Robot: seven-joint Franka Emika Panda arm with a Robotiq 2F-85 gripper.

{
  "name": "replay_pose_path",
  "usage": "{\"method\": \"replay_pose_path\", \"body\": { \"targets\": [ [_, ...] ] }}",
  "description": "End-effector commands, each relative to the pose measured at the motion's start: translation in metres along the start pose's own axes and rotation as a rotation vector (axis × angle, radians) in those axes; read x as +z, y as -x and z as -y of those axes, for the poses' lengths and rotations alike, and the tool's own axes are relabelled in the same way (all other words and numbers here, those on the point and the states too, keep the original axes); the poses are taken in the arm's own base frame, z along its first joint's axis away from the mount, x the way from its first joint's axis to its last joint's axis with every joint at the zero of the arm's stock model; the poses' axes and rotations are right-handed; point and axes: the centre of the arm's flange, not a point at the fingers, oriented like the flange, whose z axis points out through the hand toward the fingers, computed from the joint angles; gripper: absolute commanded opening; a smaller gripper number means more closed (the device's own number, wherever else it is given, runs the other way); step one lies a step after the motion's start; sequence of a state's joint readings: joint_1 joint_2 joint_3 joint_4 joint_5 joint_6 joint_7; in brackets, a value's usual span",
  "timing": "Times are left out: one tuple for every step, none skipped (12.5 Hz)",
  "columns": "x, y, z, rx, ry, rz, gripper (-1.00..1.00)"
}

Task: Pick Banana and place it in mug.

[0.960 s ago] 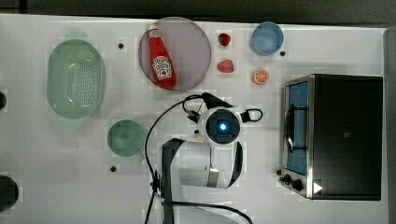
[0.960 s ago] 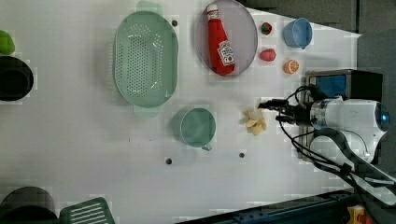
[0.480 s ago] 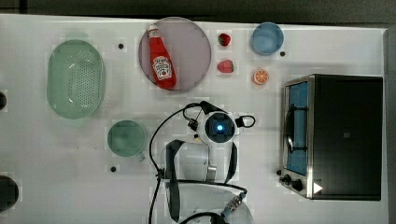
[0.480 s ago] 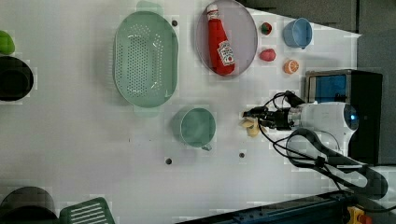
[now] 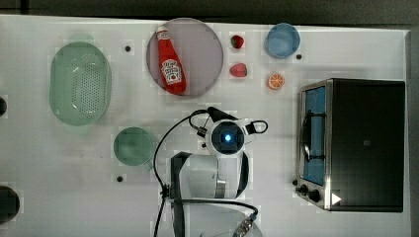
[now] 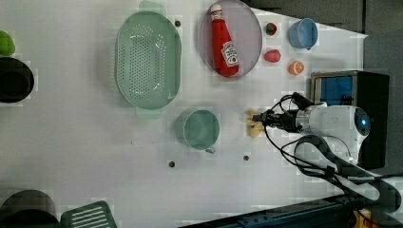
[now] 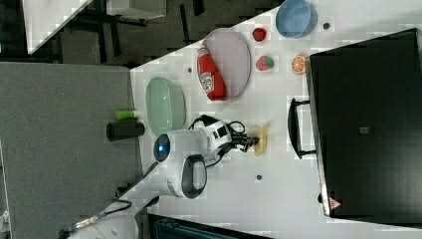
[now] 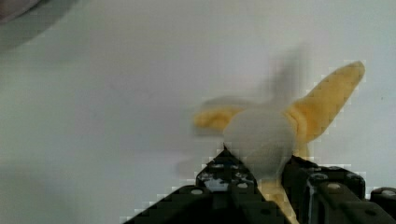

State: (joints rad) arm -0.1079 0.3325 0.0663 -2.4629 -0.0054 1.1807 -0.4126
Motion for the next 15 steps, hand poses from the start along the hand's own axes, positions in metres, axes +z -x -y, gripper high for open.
{"method": "replay_pose_path", "body": {
  "targets": [
    [-0.103,-0.021,-0.001,0.014,-0.02,-0.067,-0.42],
    [-0.132,-0.022,0.001,0.012,-0.011,-0.047,-0.42],
    [-0.163,-0.023,0.001,0.014,-0.004,-0.036,-0.42],
    [-0.193,-0.023,-0.001,0.016,0.001,-0.025,-0.42],
    [-0.221,-0.019,-0.001,0.015,0.006,-0.017,-0.42],
    [-0.247,-0.015,0.001,0.01,0.01,-0.013,-0.42],
    [-0.268,-0.01,0.004,0.001,0.011,-0.017,-0.42],
    [-0.286,-0.004,0.01,-0.012,0.011,-0.027,-0.42],
    [-0.298,0.002,0.019,-0.031,0.009,-0.047,-0.42],
    [-0.307,0.01,0.032,-0.061,0.009,-0.067,-0.42],
    [-0.311,0.019,0.047,-0.091,0.013,-0.077,-0.42],
    [-0.31,0.032,0.071,-0.141,0.023,-0.078,-0.42],
    [-0.307,0.043,0.089,-0.182,0.034,-0.073,-0.42],
    [-0.3,0.059,0.115,-0.241,0.05,-0.064,-0.42],
    [-0.294,0.071,0.133,-0.284,0.061,-0.059,-0.42]
  ]
}}
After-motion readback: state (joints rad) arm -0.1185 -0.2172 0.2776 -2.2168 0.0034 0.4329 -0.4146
